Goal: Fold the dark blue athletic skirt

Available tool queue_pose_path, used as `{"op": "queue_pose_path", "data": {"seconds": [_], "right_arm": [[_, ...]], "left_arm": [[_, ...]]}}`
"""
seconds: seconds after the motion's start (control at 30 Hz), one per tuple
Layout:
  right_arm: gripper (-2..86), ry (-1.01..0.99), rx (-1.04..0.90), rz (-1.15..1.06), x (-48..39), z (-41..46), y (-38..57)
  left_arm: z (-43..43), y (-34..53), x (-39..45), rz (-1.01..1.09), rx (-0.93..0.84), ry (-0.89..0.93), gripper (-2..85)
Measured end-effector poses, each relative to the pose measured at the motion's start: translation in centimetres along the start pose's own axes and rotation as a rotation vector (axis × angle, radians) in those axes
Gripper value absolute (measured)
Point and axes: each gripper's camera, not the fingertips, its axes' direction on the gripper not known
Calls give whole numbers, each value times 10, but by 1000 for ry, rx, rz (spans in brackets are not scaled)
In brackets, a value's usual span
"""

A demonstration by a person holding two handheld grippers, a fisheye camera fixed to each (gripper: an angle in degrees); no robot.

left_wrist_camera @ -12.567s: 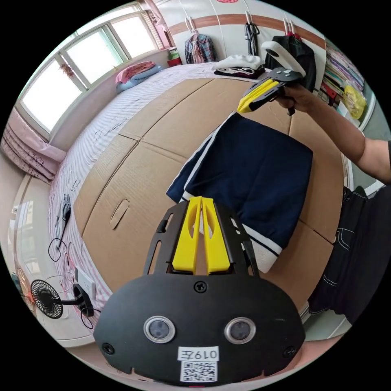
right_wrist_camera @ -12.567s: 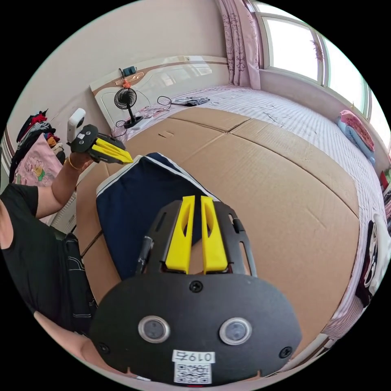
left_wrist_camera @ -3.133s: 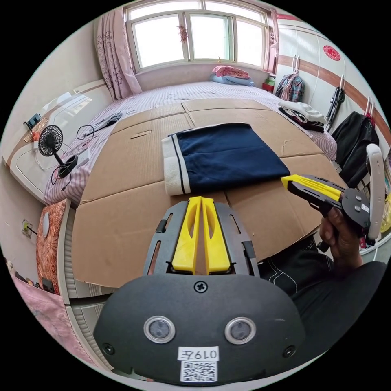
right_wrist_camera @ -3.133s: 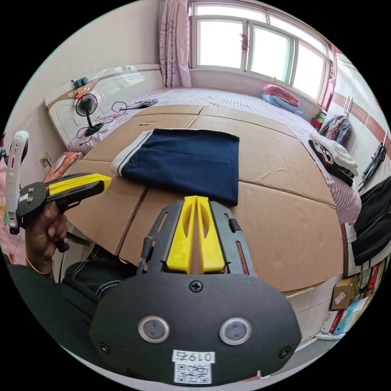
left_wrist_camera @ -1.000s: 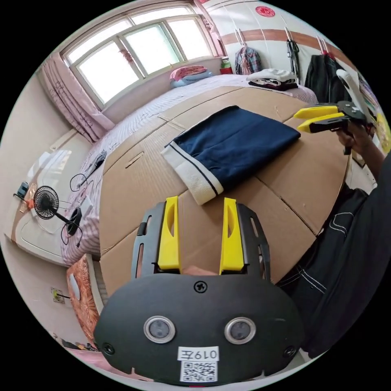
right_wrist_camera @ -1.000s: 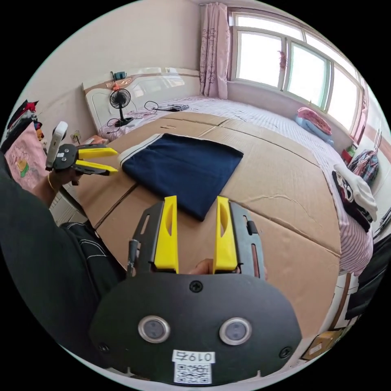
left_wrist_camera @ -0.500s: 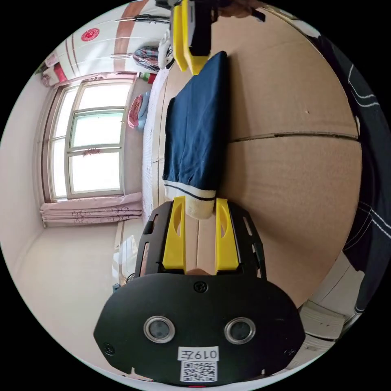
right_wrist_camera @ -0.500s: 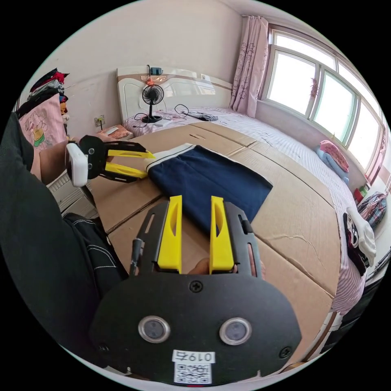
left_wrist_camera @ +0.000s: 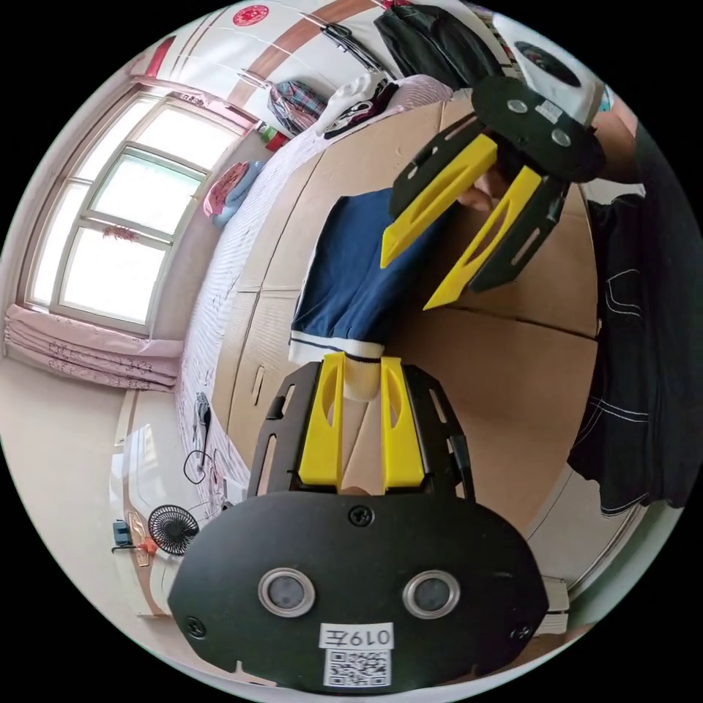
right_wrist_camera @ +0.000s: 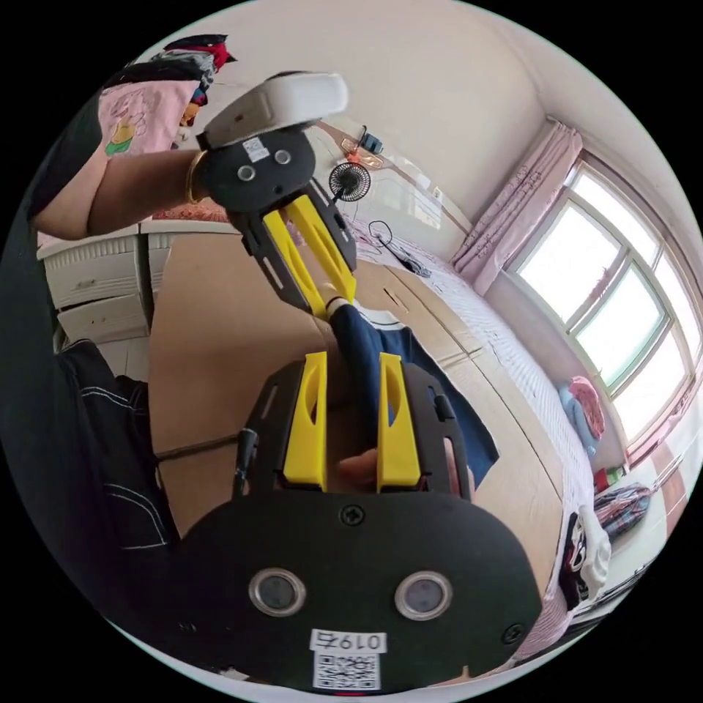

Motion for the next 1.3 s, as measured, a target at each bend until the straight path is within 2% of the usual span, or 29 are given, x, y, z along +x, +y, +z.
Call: {"op": "queue_pose_path", "data": {"seconds": [0.13,0.3,0.4,0.47,0.73,0.87,1.07,1.3], "right_arm": [[95,134,-56,-122,-12,29,-12],[48,103,-73,-44,5,46,-21],[45,-19,-85,41,31,50,-25],[43,-55,-77,72,48,51,-27],[46,-16,-63,48,72,51,-30],[75,98,-116,40,84,41,-11],[112,281,-327,-13,104,27,45],[89,413,-422,-100,146,47,56]], "left_arm": [[-10,-13,-4,58,31,-8,63],[-14,-31,3,65,35,-49,77],[-22,-45,19,97,30,-158,100],[-19,-63,35,154,-21,-296,113],[13,-122,40,254,-127,-459,97],[1,-150,5,216,-130,-285,86],[-16,-180,-53,169,-81,-169,81],[-30,-218,-97,157,-17,-39,79]]}}
